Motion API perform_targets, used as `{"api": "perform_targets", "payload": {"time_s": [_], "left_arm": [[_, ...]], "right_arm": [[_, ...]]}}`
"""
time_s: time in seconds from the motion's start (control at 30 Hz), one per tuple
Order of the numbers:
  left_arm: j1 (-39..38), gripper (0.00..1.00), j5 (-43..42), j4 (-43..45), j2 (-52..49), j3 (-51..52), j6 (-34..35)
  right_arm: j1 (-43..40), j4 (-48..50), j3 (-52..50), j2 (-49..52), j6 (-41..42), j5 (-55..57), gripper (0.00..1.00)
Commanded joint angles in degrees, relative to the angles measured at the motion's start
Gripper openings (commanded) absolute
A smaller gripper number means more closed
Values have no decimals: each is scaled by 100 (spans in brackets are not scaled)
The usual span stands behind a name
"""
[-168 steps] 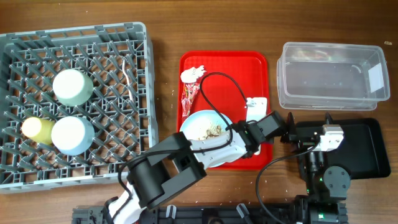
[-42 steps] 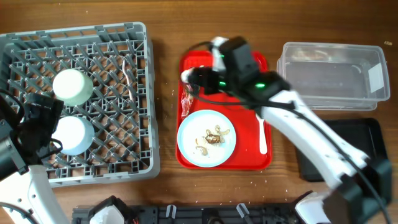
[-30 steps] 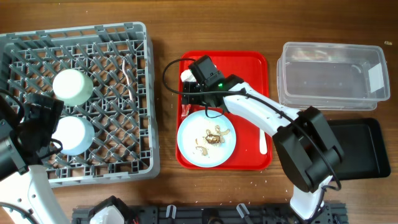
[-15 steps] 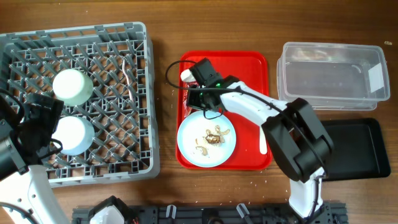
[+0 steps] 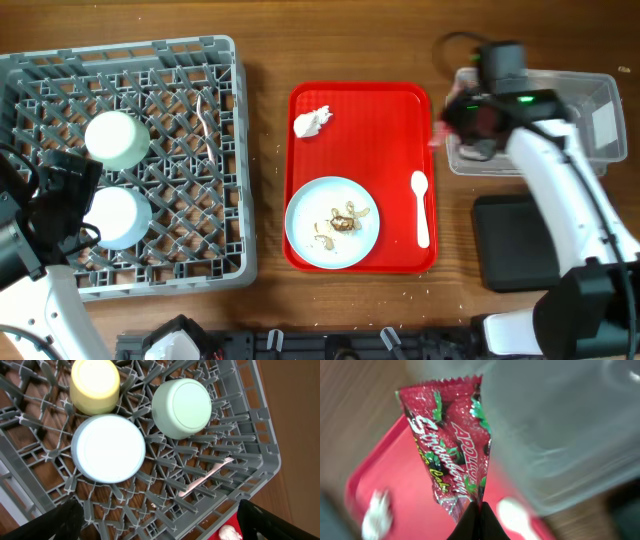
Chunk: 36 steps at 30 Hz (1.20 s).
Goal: Sort waste into correct bins and load items into the dishwasher rack
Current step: 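Carry the wrapper into the clear plastic bin and release it, then reach the right gripper to the white tissue and grasp it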
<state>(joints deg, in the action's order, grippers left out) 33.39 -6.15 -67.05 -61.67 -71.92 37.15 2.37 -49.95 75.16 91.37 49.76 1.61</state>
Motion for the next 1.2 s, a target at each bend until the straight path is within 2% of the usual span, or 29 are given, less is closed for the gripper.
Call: {"api": "perform_targets", "payload": {"time_s": [0.0, 0.03, 0.07, 0.1, 0.13, 0.17, 0.3, 0.33, 0.4, 0.5, 0.57, 0.67, 0.73, 0.8, 1.07, 1.1, 1.17], "left_arm": [[28, 99, -87, 9, 0, -9, -72], [28, 100, -87, 9, 0, -9, -72], [28, 100, -87, 9, 0, -9, -72], [28, 100, -87, 9, 0, -9, -72], [28, 100, -87, 9, 0, -9, -72], [28, 100, -87, 9, 0, -9, -72], [28, 100, -87, 9, 0, -9, -72], [28, 100, -87, 9, 0, -9, -72], [28, 100, -87, 9, 0, -9, -72], [28, 100, -87, 9, 0, -9, -72], [28, 100, -87, 9, 0, -9, -72], [28, 100, -87, 9, 0, -9, -72], [28, 100, -87, 9, 0, -9, -72], [28, 100, -87, 11, 0, -9, -72], [28, 100, -87, 9, 0, -9, -72], [28, 100, -87, 9, 0, -9, -72], [28, 100, -87, 9, 0, -9, -72]], "right_arm": [[-826, 83, 26, -83, 560, 190, 4], [-1106, 144, 26, -83, 455, 114, 5], [-1274, 240, 26, -83, 417, 70, 18], [-1360, 310, 26, -83, 339, -17, 57], [-1427, 426, 26, -83, 131, -186, 84], [-1451, 553, 26, -83, -151, -501, 100], [-1320, 887, 26, -81, -664, -2717, 100], [-1128, 1169, 26, -61, -1019, -3460, 100], [-651, 1585, 26, -28, -1412, -3991, 100], [269, 2031, 26, 109, -1694, -3499, 100], [1167, 2409, 26, 398, -1655, -2420, 100], [1971, 3086, 26, 964, -1652, -1714, 100], [2371, 3589, 26, 1513, -1268, -1329, 100], [2518, 3816, 26, 1974, -654, -1187, 100], [2559, 4522, 26, 3053, 177, -1423, 98], [2581, 4690, 26, 3141, 186, -1539, 96], [2621, 4870, 26, 3276, 219, -1598, 84]]}}
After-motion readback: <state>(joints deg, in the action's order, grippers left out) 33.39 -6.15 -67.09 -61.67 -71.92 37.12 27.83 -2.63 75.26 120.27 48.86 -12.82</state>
